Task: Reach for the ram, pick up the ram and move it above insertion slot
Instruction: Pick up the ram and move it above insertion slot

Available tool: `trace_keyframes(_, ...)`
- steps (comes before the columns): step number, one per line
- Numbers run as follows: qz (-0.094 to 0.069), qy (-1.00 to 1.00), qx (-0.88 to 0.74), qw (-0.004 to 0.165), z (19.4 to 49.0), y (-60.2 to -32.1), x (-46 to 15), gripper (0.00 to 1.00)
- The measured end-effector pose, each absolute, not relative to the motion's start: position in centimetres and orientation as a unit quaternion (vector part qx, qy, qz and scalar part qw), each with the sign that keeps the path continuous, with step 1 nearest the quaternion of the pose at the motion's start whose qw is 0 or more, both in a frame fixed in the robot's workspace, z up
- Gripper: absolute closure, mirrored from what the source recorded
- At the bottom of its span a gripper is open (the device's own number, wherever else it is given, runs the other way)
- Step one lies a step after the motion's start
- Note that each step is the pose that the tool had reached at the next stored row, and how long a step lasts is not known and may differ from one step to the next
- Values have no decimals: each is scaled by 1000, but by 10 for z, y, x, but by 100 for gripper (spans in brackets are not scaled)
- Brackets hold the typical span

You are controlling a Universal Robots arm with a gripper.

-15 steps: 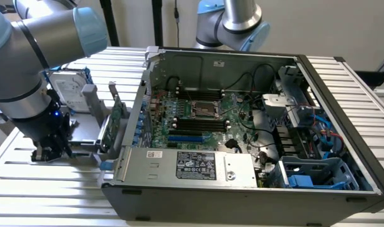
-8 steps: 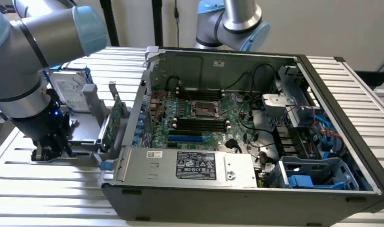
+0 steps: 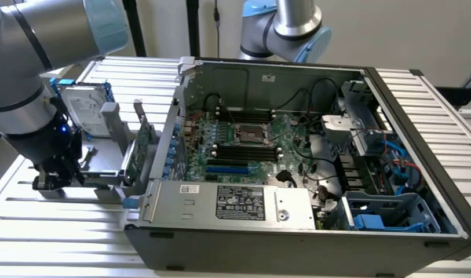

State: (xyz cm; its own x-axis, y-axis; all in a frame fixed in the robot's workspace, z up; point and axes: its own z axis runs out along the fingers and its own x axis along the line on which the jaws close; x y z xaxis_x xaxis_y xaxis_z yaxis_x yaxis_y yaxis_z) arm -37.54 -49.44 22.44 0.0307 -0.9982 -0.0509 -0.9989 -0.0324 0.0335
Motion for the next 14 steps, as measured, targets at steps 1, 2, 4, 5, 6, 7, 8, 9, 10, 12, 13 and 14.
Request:
trace_keyframes(1,30,696,-718,6,228,-494,-375,87)
trace_keyframes(2,30,695,-718,6,232,-494,-375,87)
trace_keyframes(4,31,695,-718,6,239,-494,-374,87)
trace_keyframes(5,31,695,-718,6,243,-494,-374,87)
trace_keyframes(6,32,695,-718,6,247,-494,-373,87)
trace_keyframes(7,32,695,-718,6,252,-494,-372,87)
trace_keyframes(8,32,695,-718,6,257,-494,-372,87)
trace_keyframes(9,32,695,-718,6,261,-494,-371,87)
trace_keyframes(10,32,695,-718,6,266,-494,-369,87)
trace_keyframes(12,33,695,-718,6,275,-494,-366,87)
trace_keyframes(13,33,695,-718,6,279,-494,-364,87)
trace_keyframes(14,33,695,-718,6,284,-494,-361,87)
